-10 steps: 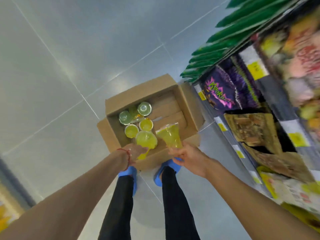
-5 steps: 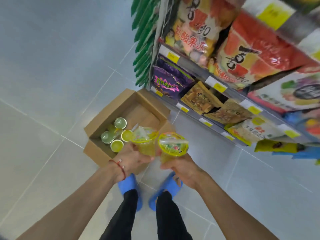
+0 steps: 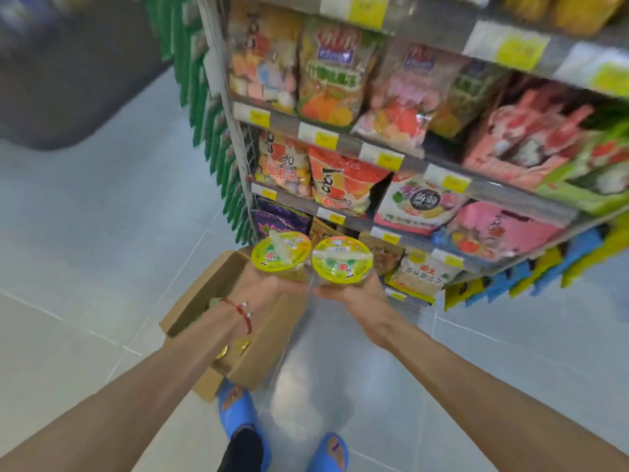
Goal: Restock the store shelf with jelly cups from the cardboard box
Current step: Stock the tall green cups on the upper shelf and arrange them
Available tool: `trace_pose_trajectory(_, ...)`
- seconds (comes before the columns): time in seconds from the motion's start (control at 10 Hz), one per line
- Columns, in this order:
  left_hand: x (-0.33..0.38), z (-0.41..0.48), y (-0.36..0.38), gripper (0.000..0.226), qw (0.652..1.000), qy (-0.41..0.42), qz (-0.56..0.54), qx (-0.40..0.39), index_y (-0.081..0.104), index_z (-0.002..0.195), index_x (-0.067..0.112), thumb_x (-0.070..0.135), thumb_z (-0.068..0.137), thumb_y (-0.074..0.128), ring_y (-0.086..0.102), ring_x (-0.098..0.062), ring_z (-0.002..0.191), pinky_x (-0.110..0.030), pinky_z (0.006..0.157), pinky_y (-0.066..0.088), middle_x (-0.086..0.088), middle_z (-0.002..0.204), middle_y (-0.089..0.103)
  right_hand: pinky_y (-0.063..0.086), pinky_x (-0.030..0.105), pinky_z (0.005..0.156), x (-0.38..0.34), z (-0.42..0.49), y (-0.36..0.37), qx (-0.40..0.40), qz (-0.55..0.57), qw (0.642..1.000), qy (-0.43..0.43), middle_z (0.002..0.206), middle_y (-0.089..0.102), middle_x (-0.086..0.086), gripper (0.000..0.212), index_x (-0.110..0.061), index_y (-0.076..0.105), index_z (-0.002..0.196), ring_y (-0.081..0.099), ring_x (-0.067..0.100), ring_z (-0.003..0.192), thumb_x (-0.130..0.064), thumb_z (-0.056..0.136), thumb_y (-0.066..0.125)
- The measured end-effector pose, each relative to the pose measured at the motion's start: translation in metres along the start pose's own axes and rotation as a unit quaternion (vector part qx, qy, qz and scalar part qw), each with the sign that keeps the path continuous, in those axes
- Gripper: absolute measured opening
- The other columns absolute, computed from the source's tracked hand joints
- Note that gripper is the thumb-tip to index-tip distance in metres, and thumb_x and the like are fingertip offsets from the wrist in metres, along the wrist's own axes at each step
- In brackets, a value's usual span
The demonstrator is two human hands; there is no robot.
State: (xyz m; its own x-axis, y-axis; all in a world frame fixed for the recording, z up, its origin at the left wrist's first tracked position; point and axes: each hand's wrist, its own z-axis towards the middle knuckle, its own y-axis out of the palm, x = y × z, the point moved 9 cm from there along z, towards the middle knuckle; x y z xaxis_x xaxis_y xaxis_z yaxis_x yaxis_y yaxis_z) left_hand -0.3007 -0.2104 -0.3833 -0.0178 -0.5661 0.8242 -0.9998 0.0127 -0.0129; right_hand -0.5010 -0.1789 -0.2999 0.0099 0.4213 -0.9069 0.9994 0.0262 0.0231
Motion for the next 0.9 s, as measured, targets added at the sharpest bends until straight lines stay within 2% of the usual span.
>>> trace_pose_trajectory(0.1,0.122,-0.093,0.055,0.057,0.993,0.108,-0.004,-0.042,0.069,0.112,0.013,-0.005,0.060,0.083,0.072,-0.023,0.093,-0.038,0.081,0.058,-0.008,0.102,0.075,0.056,0.019,0.077,-0.059,-0.024,-0.023,-0.002,-0.012,0.998,-0.054,0.104,0.078,-0.003,0.051,-0.023,0.070,0.109,0.072,0.001,0.091,0.013,0.074,0.080)
trace_pose_trajectory(0.2,0.168,-0.106,0.064,0.062,0.987,0.154,0.010,-0.036,0.069,0.117,0.015,0.006,0.058,0.084,0.070,-0.025,0.104,-0.046,0.094,0.054,-0.008,0.109,0.074,0.057,0.020,0.079,-0.110,-0.036,-0.040,0.003,-0.031,0.994,-0.107,0.116,0.075,0.004,0.061,-0.015,0.062,0.126,0.072,0.005,0.097,0.011,0.073,0.079)
trace_pose_trajectory(0.3,0.226,-0.128,0.075,0.069,0.978,0.203,0.027,-0.035,0.066,0.120,0.015,0.018,0.055,0.090,0.070,-0.022,0.105,-0.046,0.095,0.054,-0.005,0.110,0.074,0.057,0.018,0.079,-0.169,-0.057,-0.052,-0.005,-0.044,0.989,-0.145,0.107,0.075,-0.007,0.061,-0.020,0.062,0.122,0.071,0.004,0.096,-0.002,0.067,0.081)
trace_pose_trajectory(0.4,0.280,-0.145,0.081,0.069,0.967,0.249,0.043,-0.042,0.063,0.124,0.017,0.021,0.060,0.092,0.070,-0.014,0.103,-0.041,0.093,0.055,-0.003,0.112,0.073,0.056,0.017,0.077,-0.225,-0.074,-0.058,-0.020,-0.049,0.981,-0.186,0.097,0.073,-0.014,0.048,-0.030,0.060,0.107,0.070,0.000,0.089,0.003,0.078,0.078)
trace_pose_trajectory(0.5,0.325,-0.156,0.079,0.069,0.959,0.276,0.053,-0.029,0.060,0.125,0.017,0.027,0.064,0.091,0.069,-0.001,0.085,-0.038,0.077,0.060,-0.009,0.105,0.072,0.057,0.034,0.095,-0.270,-0.081,-0.061,-0.006,-0.060,0.974,-0.218,0.115,0.074,-0.005,0.056,-0.023,0.059,0.128,0.070,0.011,0.107,-0.012,0.079,0.082)
trace_pose_trajectory(0.6,0.372,-0.166,0.074,0.085,0.948,0.310,0.066,-0.025,0.060,0.127,0.021,0.043,0.052,0.093,0.068,-0.014,0.105,-0.040,0.090,0.056,0.003,0.112,0.072,0.056,0.031,0.095,-0.319,-0.086,-0.064,0.024,-0.046,0.967,-0.250,0.119,0.072,-0.006,0.054,-0.023,0.058,0.128,0.068,0.011,0.111,-0.011,0.082,0.084)
trace_pose_trajectory(0.7,0.423,-0.178,0.063,0.078,0.937,0.344,0.066,-0.017,0.053,0.131,0.020,0.029,0.063,0.092,0.063,-0.015,0.108,-0.037,0.092,0.054,0.003,0.119,0.067,0.057,0.027,0.086,-0.375,-0.090,-0.060,0.052,-0.042,0.953,-0.294,0.120,0.072,-0.004,0.059,-0.019,0.056,0.131,0.069,0.010,0.108,-0.010,0.081,0.085)
trace_pose_trajectory(0.8,0.471,-0.189,0.050,0.067,0.921,0.382,0.071,-0.006,0.052,0.125,0.017,0.022,0.069,0.088,0.061,-0.014,0.101,-0.031,0.082,0.053,0.004,0.111,0.063,0.054,0.013,0.073,-0.427,-0.094,-0.053,0.091,-0.029,0.937,-0.336,0.115,0.073,-0.006,0.057,-0.015,0.058,0.129,0.069,0.000,0.098,-0.010,0.080,0.086)
trace_pose_trajectory(0.9,0.515,-0.196,0.038,0.062,0.904,0.419,0.082,-0.003,0.053,0.121,0.018,0.019,0.070,0.087,0.059,-0.011,0.102,-0.016,0.075,0.046,0.004,0.111,0.061,0.054,0.017,0.069,-0.469,-0.096,-0.044,0.130,-0.024,0.920,-0.369,0.112,0.074,-0.001,0.052,-0.011,0.062,0.125,0.070,-0.003,0.083,-0.011,0.079,0.086)
